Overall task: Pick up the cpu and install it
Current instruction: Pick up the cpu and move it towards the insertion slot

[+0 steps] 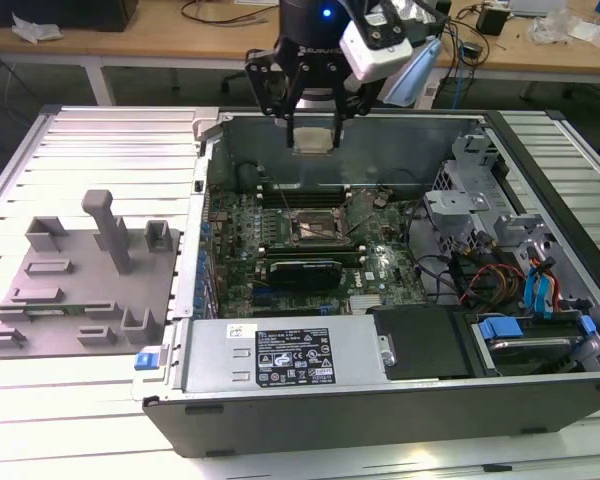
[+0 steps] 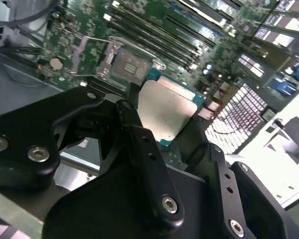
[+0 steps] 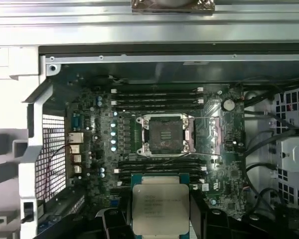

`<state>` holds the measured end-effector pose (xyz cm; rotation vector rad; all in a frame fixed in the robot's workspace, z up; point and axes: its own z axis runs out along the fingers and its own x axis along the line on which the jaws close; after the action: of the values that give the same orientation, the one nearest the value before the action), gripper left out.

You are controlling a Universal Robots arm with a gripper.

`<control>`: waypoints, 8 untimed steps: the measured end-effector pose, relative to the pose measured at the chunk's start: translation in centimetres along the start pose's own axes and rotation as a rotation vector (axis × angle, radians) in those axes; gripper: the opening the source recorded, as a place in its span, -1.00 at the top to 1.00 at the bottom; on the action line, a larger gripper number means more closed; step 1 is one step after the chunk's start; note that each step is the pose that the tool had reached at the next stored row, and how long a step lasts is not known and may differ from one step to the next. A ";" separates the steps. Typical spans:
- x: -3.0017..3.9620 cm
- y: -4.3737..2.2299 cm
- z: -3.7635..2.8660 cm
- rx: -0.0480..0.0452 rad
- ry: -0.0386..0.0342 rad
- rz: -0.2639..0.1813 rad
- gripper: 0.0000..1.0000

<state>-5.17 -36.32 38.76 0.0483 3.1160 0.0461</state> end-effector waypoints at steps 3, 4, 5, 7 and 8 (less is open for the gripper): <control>-1.12 0.12 0.03 0.0000 0.0000 -0.001 -0.09; -1.23 0.14 0.03 0.0001 0.0002 -0.001 -0.09; -1.23 0.14 0.03 0.0000 0.0001 -0.001 -0.09; -1.23 0.15 0.03 0.0000 0.0000 -0.001 -0.09; -1.23 0.15 0.04 0.0000 0.0000 -0.001 -0.09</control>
<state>-3.93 -36.21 38.76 0.0463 3.1161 0.0461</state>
